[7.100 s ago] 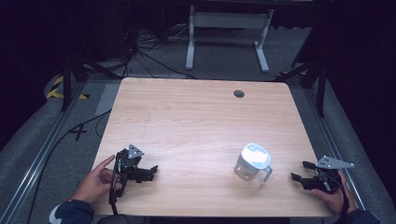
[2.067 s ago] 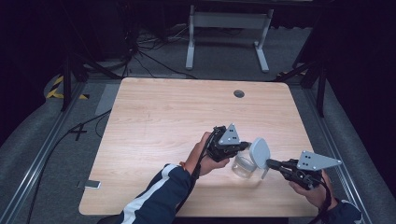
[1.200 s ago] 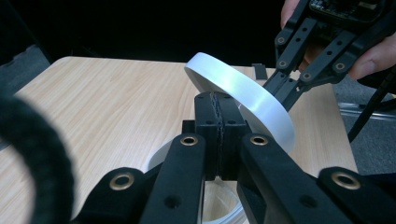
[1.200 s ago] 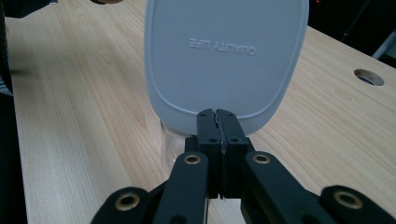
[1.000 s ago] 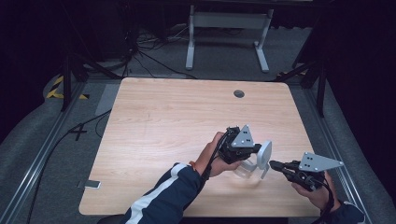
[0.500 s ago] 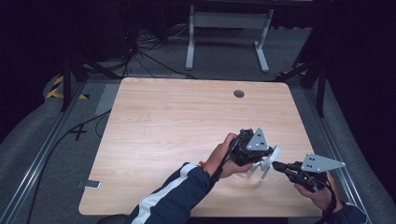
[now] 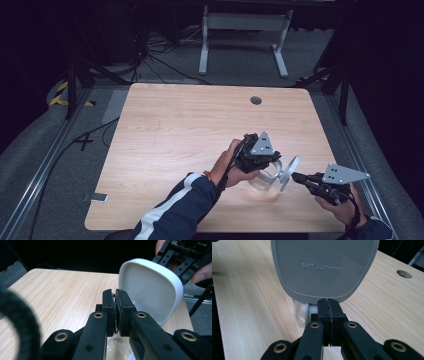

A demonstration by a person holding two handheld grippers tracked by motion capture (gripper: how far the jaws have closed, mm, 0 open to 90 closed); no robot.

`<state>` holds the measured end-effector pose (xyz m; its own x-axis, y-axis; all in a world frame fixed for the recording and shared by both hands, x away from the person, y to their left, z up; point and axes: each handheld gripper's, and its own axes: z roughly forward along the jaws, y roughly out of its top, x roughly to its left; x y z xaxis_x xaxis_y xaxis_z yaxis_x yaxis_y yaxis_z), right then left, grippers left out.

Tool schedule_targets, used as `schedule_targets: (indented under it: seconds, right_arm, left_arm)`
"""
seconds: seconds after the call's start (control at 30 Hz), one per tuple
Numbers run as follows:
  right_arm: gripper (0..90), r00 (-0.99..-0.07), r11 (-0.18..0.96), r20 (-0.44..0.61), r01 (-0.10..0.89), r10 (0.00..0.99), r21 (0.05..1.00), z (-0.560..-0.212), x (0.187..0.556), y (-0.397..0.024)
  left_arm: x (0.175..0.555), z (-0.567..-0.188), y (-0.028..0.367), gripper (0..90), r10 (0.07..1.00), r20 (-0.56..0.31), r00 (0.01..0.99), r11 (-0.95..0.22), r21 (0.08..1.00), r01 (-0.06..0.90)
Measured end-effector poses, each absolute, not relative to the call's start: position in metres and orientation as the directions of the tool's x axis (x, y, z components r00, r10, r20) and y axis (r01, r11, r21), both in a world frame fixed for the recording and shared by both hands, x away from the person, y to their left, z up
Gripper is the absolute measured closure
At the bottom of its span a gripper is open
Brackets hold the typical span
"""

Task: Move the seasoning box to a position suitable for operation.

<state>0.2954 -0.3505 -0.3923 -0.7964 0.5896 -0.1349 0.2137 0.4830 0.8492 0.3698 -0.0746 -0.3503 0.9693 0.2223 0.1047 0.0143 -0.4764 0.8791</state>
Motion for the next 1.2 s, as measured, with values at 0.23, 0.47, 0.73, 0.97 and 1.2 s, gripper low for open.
schedule_targets:
  seconds: [0.23, 0.47, 0.73, 0.97, 1.2]
  right_arm:
    - [89.8, -0.792, 0.482, -0.135, 0.218, 0.596, 0.848, -0.393, 0.298, -0.352]
    - [89.7, -0.785, 0.478, -0.133, 0.226, 0.605, 0.849, -0.393, 0.3, -0.355]
    - [89.7, -0.774, 0.477, -0.133, 0.236, 0.619, 0.846, -0.394, 0.301, -0.357]
    - [89.6, -0.767, 0.479, -0.134, 0.244, 0.627, 0.843, -0.395, 0.302, -0.359]
    - [88.3, -0.757, 0.482, -0.141, 0.25, 0.638, 0.84, -0.395, 0.3, -0.365]
  left_arm:
    - [0.374, -0.353, -0.047, 86.5, 0.262, 0.091, 0.961, -0.473, 0.88, 0.046]
    - [0.378, -0.362, -0.015, 85.4, 0.306, 0.11, 0.946, -0.509, 0.858, 0.064]
    - [0.379, -0.375, 0.029, 84.4, 0.372, 0.131, 0.919, -0.548, 0.83, 0.104]
    - [0.378, -0.389, 0.066, 82.7, 0.426, 0.157, 0.891, -0.598, 0.788, 0.148]
    - [0.371, -0.411, 0.114, 78.7, 0.504, 0.156, 0.85, -0.622, 0.749, 0.231]
